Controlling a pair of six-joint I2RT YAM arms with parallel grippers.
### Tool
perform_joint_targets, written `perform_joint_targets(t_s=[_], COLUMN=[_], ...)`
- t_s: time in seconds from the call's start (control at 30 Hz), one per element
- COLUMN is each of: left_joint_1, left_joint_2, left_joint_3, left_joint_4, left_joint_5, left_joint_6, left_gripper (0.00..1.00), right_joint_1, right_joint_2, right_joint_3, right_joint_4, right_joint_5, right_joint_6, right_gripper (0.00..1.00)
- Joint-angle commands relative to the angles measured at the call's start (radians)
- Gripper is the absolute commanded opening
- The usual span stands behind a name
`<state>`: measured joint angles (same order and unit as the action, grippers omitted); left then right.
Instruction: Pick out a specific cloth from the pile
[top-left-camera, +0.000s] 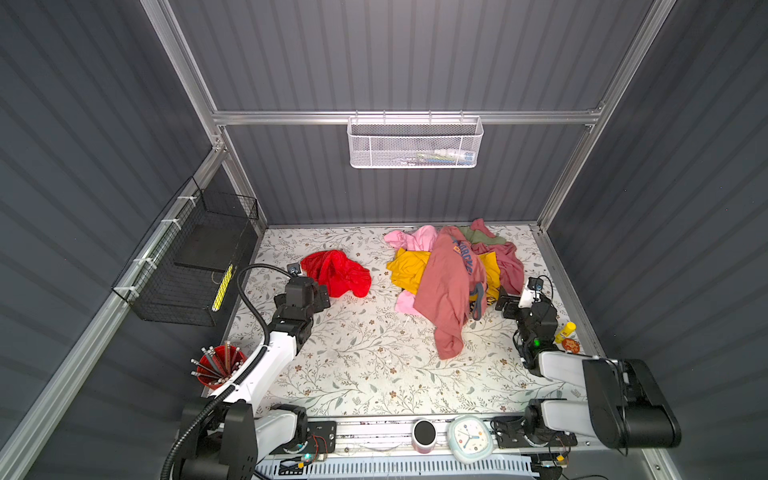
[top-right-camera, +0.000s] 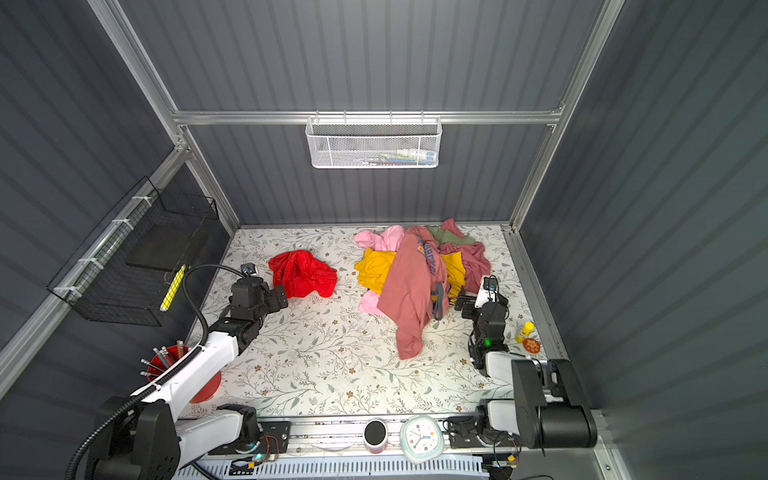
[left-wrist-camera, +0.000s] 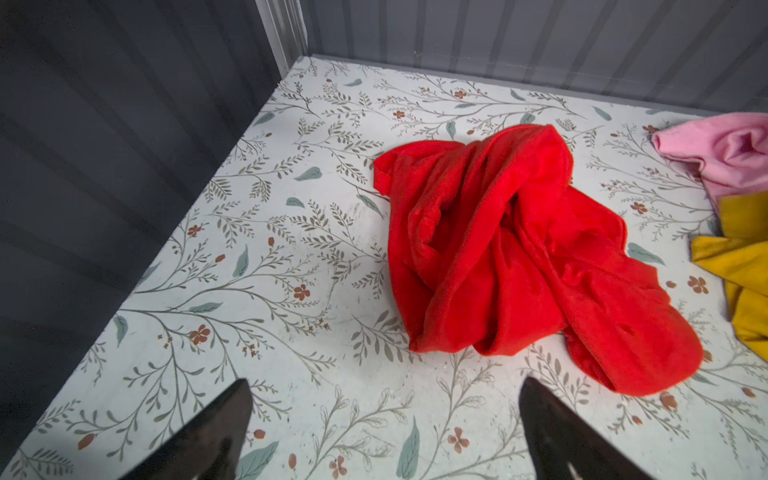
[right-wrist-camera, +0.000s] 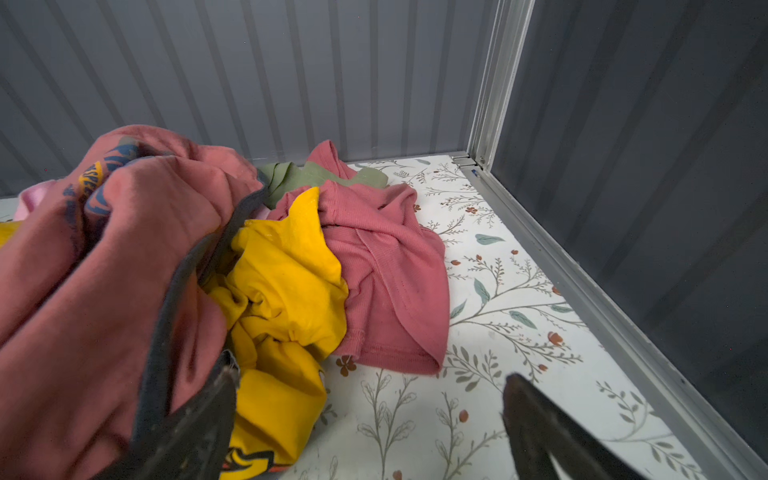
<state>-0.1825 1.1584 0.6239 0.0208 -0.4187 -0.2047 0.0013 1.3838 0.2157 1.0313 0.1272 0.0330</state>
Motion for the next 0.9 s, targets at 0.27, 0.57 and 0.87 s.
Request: perform_joint_targets(t_s=[0.27, 0.57, 0.87], left_joint_1=[-0.006, 0.002, 0.087], left_joint_2=[0.165, 0.429, 0.551], left_joint_3=[-0.206, -0.291, -0.144], left_joint_4=[0.593, 1.049, 0.857], left_joint_5=[-0.183, -0.026, 0.219], left_joint_6=[0.205, 0.254, 0.243], left_gripper=[1.0, 1.0, 1.0], right_joint_1=[-0.039, -0.044, -0.044], right_joint_2=[0.075, 0.078, 0.076], right_joint_3=[0.103, 0.103, 0.103], right_joint_4=[-0.047, -0.038, -0.042], right_joint_5=[-0.044, -0.056, -0.057], right_joint_6=[0.019, 0.021, 0.021], right_gripper=[0.99, 0.99, 0.99])
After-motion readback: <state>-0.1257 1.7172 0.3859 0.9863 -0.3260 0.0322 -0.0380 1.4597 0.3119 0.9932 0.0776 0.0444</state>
